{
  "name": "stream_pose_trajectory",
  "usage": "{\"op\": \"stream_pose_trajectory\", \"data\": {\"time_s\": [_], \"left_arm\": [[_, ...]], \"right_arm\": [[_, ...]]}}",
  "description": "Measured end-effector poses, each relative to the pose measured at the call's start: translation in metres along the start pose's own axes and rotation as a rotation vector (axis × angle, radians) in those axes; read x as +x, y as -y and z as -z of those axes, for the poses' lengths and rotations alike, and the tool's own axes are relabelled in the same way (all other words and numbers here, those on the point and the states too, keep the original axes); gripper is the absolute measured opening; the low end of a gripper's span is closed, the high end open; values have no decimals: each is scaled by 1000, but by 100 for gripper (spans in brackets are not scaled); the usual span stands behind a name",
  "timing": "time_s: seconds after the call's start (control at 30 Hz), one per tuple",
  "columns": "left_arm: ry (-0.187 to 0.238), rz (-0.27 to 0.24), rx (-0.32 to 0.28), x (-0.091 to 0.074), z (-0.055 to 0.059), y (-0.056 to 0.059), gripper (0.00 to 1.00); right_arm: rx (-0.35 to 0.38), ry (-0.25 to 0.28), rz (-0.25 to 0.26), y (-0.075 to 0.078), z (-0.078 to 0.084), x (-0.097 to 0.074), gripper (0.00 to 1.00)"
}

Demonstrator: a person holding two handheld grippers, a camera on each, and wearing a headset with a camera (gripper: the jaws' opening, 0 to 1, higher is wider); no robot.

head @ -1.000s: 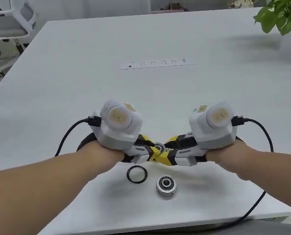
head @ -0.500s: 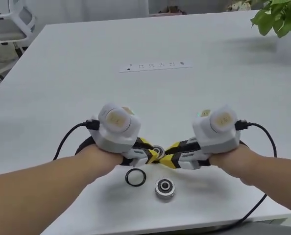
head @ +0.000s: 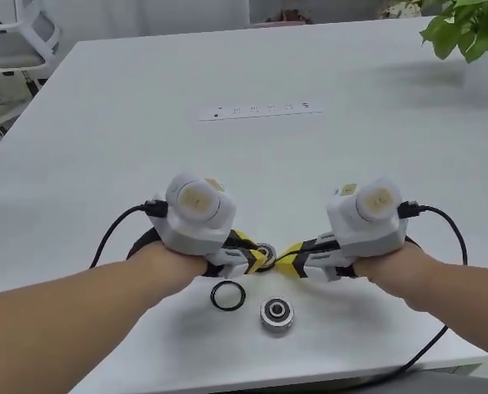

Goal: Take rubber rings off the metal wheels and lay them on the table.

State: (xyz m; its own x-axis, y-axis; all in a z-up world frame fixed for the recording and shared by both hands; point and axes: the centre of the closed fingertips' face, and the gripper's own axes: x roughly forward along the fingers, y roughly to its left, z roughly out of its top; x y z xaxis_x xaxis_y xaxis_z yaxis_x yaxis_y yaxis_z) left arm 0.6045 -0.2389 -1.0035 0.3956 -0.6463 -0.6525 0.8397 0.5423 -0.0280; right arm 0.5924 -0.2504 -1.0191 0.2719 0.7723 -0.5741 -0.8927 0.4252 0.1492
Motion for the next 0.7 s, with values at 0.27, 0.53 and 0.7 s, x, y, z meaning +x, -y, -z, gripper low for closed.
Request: {"op": "stream_pose_trajectory", "data": {"time_s": [0.27, 0.53, 0.7], "left_arm": [[-2, -2, 0, -1, 0, 0, 14], [-4, -6, -1, -1, 0, 0, 14], [-5, -7, -3, -1, 0, 0, 14]], "right_arm": [[-35, 37, 20, -1, -10, 2, 28], [-79, 30, 18, -6, -13, 11, 32], [-89, 14, 31, -6, -12, 13, 25]]}}
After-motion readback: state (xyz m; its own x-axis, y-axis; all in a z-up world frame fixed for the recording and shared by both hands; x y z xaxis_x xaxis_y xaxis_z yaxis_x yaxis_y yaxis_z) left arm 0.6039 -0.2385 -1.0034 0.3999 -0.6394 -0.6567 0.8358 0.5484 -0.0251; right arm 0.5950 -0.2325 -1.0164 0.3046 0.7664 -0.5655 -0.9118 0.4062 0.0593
